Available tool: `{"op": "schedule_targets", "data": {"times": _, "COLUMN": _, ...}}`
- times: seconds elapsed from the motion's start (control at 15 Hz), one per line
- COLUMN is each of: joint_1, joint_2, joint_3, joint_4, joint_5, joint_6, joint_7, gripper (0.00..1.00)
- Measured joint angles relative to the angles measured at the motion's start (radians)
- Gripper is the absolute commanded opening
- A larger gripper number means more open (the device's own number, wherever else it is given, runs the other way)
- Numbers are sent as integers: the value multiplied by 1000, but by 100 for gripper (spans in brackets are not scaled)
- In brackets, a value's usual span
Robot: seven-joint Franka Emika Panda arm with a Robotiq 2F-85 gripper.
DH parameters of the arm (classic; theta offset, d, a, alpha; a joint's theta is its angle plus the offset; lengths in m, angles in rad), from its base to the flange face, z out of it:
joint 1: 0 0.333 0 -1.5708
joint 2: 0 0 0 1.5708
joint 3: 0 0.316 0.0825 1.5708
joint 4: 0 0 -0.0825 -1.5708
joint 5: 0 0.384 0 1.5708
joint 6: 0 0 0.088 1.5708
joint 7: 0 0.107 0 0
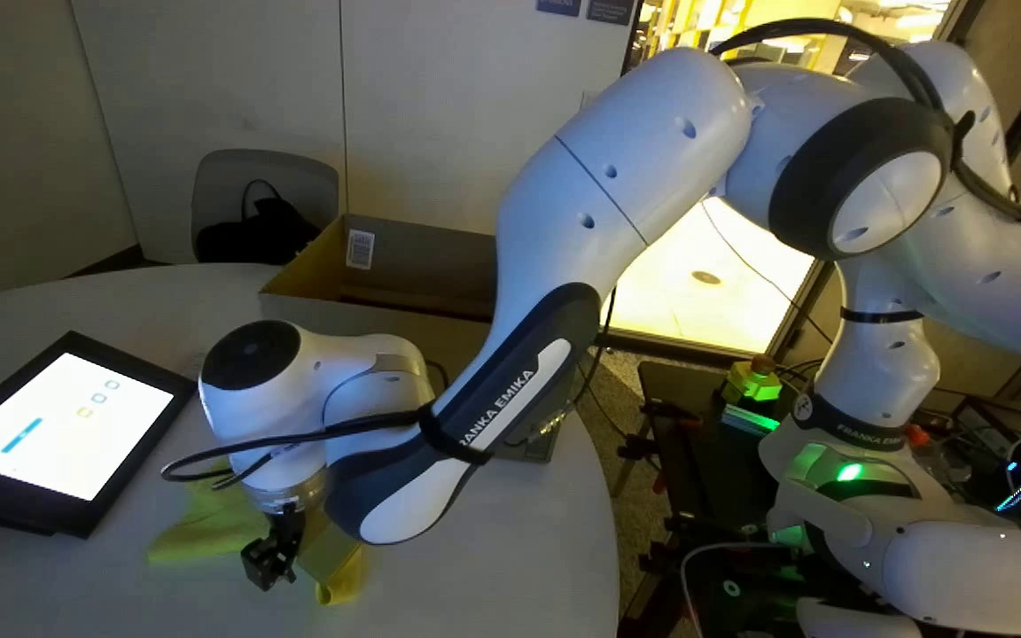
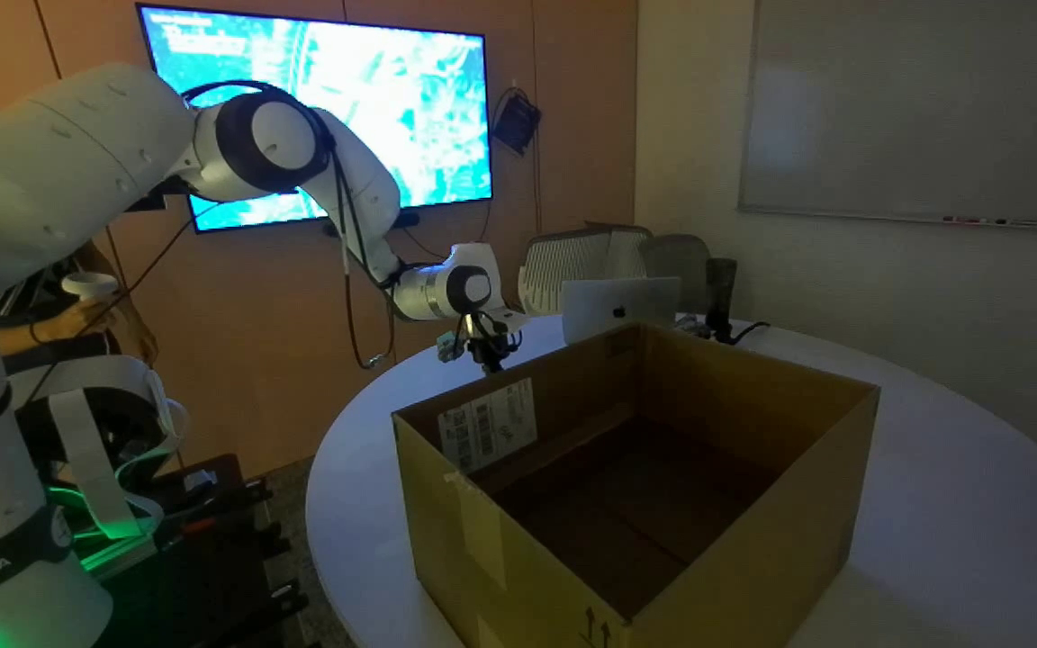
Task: Put the marker on the green towel, then wrap the marker and put it in the box
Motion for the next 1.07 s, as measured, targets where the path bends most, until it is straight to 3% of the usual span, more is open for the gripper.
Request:
{"op": "schedule_targets", "data": {"times": 0.33, "joint_1": -47, "joint_2": 99, "joint_3": 7, "joint_4": 60, "joint_5": 7, "joint_6": 26, "joint_7": -1, "gripper": 100}}
{"op": "schedule_targets", "data": {"times": 0.4, "joint_1": -59, "joint_2": 114, "joint_3": 12, "joint_4": 71, "joint_5": 12, "joint_6": 30, "joint_7": -1, "gripper": 92}}
{"op": "schedule_targets", "data": {"times": 0.47, "joint_1": -71, "joint_2": 126, "joint_3": 18, "joint_4": 79, "joint_5": 17, "joint_6": 31, "joint_7": -1, "gripper": 74}}
{"op": "schedule_targets", "data": {"times": 0.87, "joint_1": -105, "joint_2": 135, "joint_3": 38, "joint_4": 89, "joint_5": 48, "joint_6": 32, "joint_7": -4, "gripper": 25}}
{"op": "schedule_targets", "data": {"times": 1.07, "joint_1": -100, "joint_2": 120, "joint_3": 36, "joint_4": 89, "joint_5": 48, "joint_6": 32, "joint_7": -3, "gripper": 5}}
